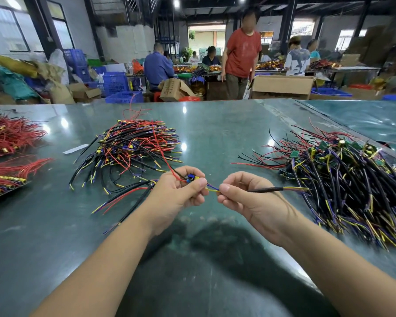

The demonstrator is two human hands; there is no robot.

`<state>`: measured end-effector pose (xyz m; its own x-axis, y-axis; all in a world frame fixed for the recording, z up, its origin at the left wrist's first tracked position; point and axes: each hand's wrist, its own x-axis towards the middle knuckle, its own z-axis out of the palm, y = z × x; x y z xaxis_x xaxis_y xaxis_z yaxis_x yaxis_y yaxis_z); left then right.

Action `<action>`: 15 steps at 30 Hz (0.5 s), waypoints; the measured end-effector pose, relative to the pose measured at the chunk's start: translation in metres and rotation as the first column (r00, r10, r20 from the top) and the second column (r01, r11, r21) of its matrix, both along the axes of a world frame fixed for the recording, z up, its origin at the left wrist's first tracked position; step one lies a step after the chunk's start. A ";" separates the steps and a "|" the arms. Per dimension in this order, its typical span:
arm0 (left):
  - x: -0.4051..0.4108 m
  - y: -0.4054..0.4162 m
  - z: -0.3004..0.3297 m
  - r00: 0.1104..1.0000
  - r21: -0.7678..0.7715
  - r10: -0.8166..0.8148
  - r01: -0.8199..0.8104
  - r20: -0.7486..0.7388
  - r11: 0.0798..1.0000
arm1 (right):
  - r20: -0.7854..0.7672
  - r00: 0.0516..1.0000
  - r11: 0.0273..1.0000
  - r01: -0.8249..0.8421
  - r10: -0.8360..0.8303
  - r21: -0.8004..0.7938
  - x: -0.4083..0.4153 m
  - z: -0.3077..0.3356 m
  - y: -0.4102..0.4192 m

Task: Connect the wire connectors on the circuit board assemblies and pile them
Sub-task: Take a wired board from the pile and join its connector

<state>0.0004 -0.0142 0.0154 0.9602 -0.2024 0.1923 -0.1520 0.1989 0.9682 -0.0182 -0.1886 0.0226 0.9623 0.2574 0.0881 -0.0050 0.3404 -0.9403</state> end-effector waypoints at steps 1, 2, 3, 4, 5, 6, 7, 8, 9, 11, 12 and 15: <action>0.000 0.001 0.000 1.000 0.002 -0.017 0.017 -0.005 1.000 | 0.017 0.999 0.999 -0.029 0.030 -0.042 0.000 0.002 -0.001; 0.000 0.002 0.000 0.999 0.009 -0.034 0.034 -0.012 0.999 | 0.040 0.998 0.995 -0.045 0.049 -0.093 -0.001 0.004 -0.003; 0.000 0.002 0.000 0.999 0.021 -0.042 0.043 -0.015 0.999 | 0.067 0.996 0.988 -0.045 0.056 -0.150 -0.001 0.005 -0.004; 0.000 0.001 -0.001 0.999 0.034 -0.044 0.045 -0.018 0.998 | 0.094 0.994 0.979 -0.031 0.051 -0.203 -0.001 0.005 -0.006; 0.000 0.001 -0.002 0.999 0.047 -0.040 0.041 -0.018 0.998 | 0.118 0.992 0.970 -0.008 0.037 -0.243 -0.002 0.006 -0.006; 0.000 0.000 -0.003 0.999 0.058 -0.035 0.036 -0.020 0.998 | 0.131 0.991 0.964 0.018 0.017 -0.265 -0.002 0.005 -0.005; 0.000 0.000 -0.004 0.999 0.064 -0.031 0.032 -0.017 0.997 | 0.132 0.991 0.962 0.044 -0.009 -0.268 -0.002 0.004 -0.004; 0.000 -0.001 -0.004 1.000 0.066 -0.026 0.026 -0.009 0.997 | 0.117 0.992 0.965 0.067 -0.038 -0.253 -0.002 0.002 -0.003; -0.001 -0.002 -0.005 1.000 0.065 -0.018 0.018 0.009 0.998 | 0.086 0.994 0.970 0.082 -0.064 -0.227 -0.002 0.001 -0.001; -0.001 -0.003 -0.005 0.998 0.058 0.010 -0.014 0.065 0.998 | -0.014 0.997 0.982 0.072 -0.076 -0.173 -0.001 0.001 0.001; -0.001 -0.004 -0.004 0.995 0.051 0.028 -0.033 0.095 0.998 | -0.065 0.996 0.987 0.048 -0.059 -0.156 -0.001 0.001 0.001; -0.002 -0.005 -0.004 0.987 0.034 0.065 -0.071 0.149 0.997 | -0.107 0.994 0.988 -0.013 -0.003 -0.155 -0.002 0.000 0.003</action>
